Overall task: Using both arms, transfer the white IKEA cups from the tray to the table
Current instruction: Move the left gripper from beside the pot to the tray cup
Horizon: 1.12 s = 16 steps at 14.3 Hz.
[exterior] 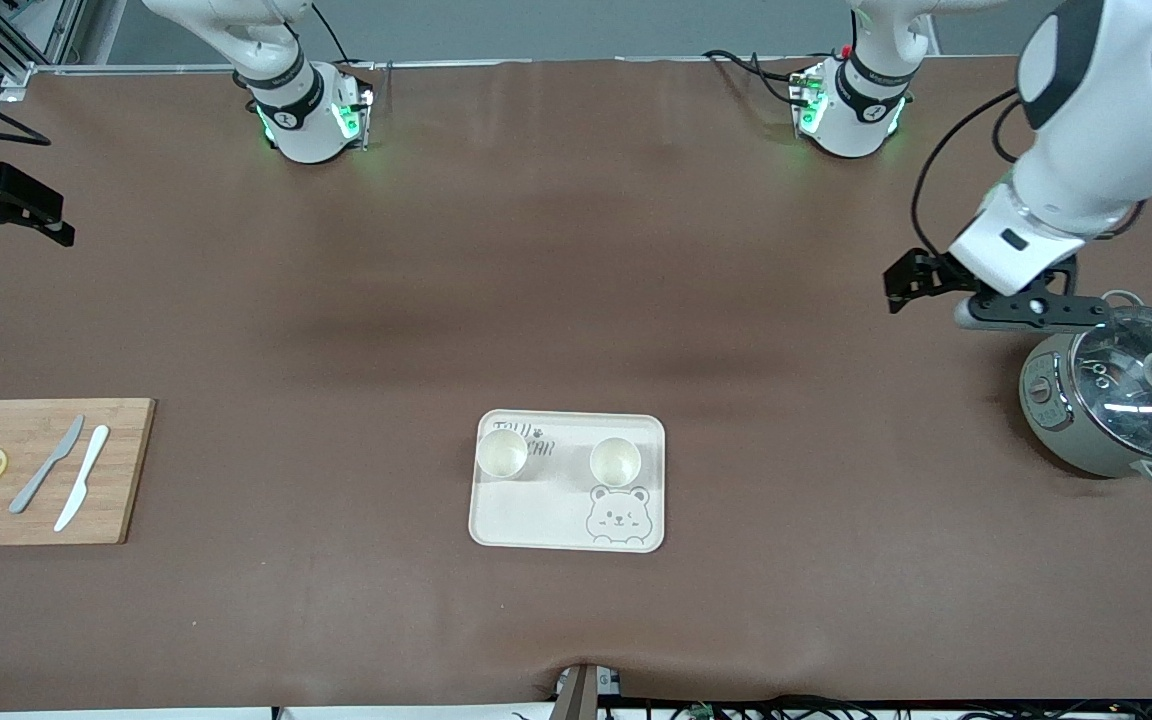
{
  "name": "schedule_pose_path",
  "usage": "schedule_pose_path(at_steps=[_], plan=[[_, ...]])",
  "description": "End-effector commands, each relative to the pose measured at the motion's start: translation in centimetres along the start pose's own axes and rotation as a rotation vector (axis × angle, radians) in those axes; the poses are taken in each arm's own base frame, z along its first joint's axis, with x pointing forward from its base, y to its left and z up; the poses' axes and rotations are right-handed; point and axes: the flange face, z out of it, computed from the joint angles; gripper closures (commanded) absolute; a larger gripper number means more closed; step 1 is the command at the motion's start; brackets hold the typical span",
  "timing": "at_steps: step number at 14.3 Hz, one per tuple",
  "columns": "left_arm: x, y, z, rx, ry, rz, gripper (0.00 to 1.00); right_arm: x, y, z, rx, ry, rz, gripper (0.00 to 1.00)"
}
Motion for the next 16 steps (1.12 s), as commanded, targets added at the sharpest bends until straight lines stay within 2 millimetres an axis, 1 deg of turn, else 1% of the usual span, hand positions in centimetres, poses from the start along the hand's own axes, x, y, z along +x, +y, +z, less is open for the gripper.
schedule_pose_path(at_steps=[1,2,3,4,7,8,11,12,13,14,15,16], plan=[[1.6,2.0,0.0,0.008,-0.017,0.015,0.0,-0.6,0.3,-0.2,0.012,0.006,-0.004,0.0],[1.7,3.3,1.1,0.006,-0.034,0.039,0.0,-0.6,0.2,-0.2,0.012,0.004,-0.006,0.0],[2.1,4.2,1.6,0.002,-0.039,0.044,0.0,-0.6,0.2,-0.2,0.012,0.004,-0.006,0.0],[3.3,5.0,2.0,-0.008,-0.041,0.052,0.0,-0.6,0.3,-0.2,0.012,0.004,-0.004,0.0],[5.9,7.0,3.0,-0.036,-0.037,0.057,0.0,-0.7,0.4,-0.4,0.012,0.006,0.005,0.0],[6.7,8.2,3.5,-0.036,-0.031,0.069,0.0,-0.6,0.5,-0.6,0.013,0.011,0.006,0.0],[9.3,12.0,6.8,0.003,-0.045,0.09,0.0,-0.3,0.6,-0.7,0.013,0.012,0.001,0.0],[9.8,13.4,7.8,-0.002,-0.048,0.083,0.0,-0.2,0.6,-0.5,0.014,0.006,0.001,0.0],[10.4,14.2,8.9,0.0,-0.051,0.064,0.0,-0.2,0.7,-0.1,0.016,-0.012,0.003,0.0],[10.5,15.7,10.3,0.004,-0.059,0.062,0.0,0.0,0.7,0.2,0.019,-0.021,0.003,0.0],[10.6,16.7,11.9,0.019,-0.064,0.055,0.0,0.2,0.8,0.6,0.021,-0.028,0.005,0.0],[10.4,18.4,12.9,0.034,-0.057,0.065,0.0,0.3,0.8,0.8,0.021,-0.03,0.005,0.0]])
